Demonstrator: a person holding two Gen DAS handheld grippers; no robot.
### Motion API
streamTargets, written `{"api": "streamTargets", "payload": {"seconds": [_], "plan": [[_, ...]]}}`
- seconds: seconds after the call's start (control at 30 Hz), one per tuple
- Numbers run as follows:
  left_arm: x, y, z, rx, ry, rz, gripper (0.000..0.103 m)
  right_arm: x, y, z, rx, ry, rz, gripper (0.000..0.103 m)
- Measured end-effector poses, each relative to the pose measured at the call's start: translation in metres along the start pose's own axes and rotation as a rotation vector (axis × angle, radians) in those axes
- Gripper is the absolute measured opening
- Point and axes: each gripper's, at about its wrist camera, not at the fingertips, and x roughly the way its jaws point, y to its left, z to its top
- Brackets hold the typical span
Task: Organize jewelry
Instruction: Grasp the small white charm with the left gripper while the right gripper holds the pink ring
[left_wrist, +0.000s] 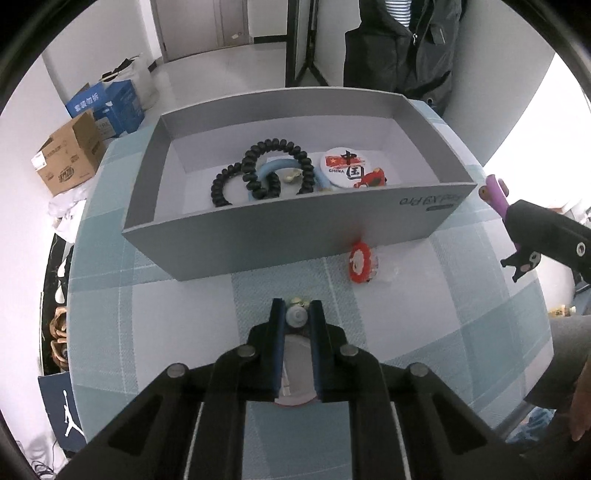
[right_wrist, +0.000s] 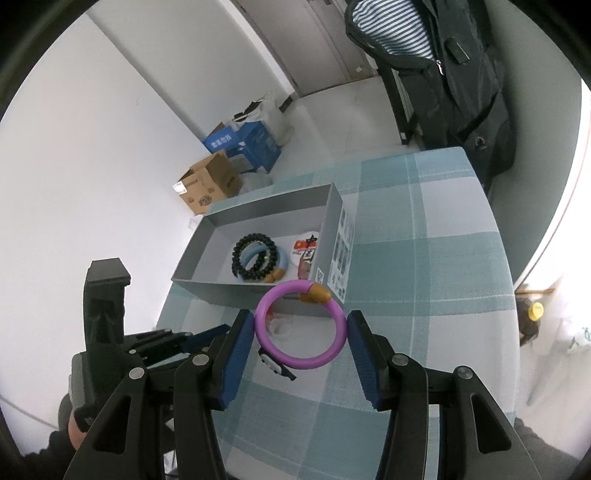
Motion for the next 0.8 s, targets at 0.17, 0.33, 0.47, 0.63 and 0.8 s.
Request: {"api": "streamTargets", "payload": {"seconds": [0.17, 0.33, 0.47, 0.63, 0.8], "plan": [[-0.008, -0.006, 0.002, 0.004, -0.035, -0.036, 0.008, -0.003, 0.003, 0.001, -0.006, -0.004, 0.01, 0.051], [-0.018, -0.007, 0.003, -0.013, -0.065, -0.055, 0.008, -0.005, 0.003, 0.002, 0.004, -0.012, 0.016, 0.051], [-0.026, -0.004, 0.009, -0.023, -0.098, -0.074, 0.008, -0.006, 0.004, 0.003, 0.009, -0.017, 0.021, 0.051], [-0.04, -0.007, 0.011, -0.004, -0.129, -0.061, 0.008, -0.007, 0.013, 0.008, 0.004, -0.027, 0.047, 0.051], [-0.049, -0.003, 0.017, -0.029, -0.162, -0.073, 0.008, -0.001, 0.03, 0.008, -0.021, -0.013, 0.073, 0.051]]}}
